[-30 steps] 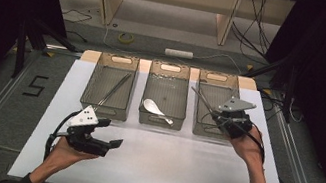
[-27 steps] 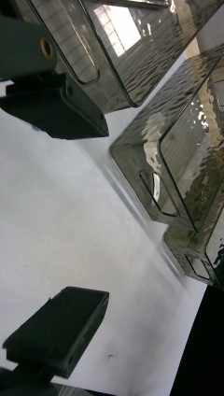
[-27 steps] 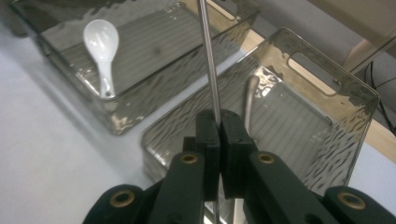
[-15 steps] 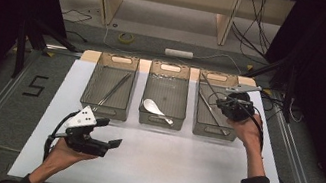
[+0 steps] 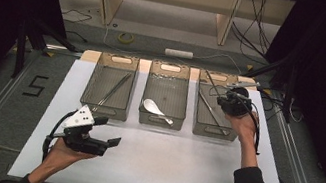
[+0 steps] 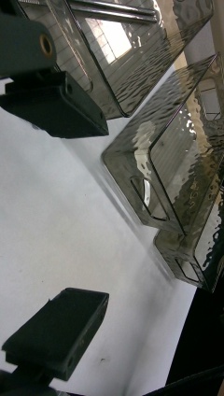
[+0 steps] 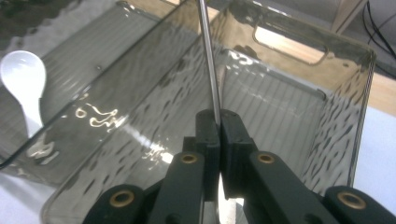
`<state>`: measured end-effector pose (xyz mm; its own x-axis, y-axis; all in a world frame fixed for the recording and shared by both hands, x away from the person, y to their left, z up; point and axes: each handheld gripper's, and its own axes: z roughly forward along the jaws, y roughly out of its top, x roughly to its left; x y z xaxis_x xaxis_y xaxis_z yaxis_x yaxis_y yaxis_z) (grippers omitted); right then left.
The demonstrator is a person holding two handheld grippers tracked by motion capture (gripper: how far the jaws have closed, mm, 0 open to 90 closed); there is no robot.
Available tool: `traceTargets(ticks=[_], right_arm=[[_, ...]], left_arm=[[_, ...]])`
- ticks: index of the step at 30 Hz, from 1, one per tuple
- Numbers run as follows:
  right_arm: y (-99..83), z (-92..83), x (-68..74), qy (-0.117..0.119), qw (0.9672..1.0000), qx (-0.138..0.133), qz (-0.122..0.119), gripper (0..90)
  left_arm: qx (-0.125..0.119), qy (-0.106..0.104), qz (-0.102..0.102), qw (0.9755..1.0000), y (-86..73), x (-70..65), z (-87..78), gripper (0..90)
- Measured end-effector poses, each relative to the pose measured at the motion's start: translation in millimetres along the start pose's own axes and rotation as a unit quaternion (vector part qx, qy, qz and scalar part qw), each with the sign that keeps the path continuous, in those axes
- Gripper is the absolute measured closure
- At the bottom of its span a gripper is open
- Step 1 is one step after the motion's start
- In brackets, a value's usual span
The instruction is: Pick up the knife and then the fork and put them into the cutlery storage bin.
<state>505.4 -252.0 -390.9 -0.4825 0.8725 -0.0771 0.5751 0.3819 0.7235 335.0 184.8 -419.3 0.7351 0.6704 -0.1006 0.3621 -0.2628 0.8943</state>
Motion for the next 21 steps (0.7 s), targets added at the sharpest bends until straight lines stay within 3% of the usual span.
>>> traceTargets(ticks=[14,21], right_arm=[[-8.2,18.2,-6.3,-0.008,0.9986,0.026,0.045,87.9],[-8.9,24.7,-4.7,-0.005,0.9981,0.038,0.048,87.9]], left_arm=[[0.003,0.000,0.006,1.0000,-1.0,-2.4,2.1,15.9],[0.004,-0.001,0.005,1.0000,-1.1,-3.7,2.6,15.8]])
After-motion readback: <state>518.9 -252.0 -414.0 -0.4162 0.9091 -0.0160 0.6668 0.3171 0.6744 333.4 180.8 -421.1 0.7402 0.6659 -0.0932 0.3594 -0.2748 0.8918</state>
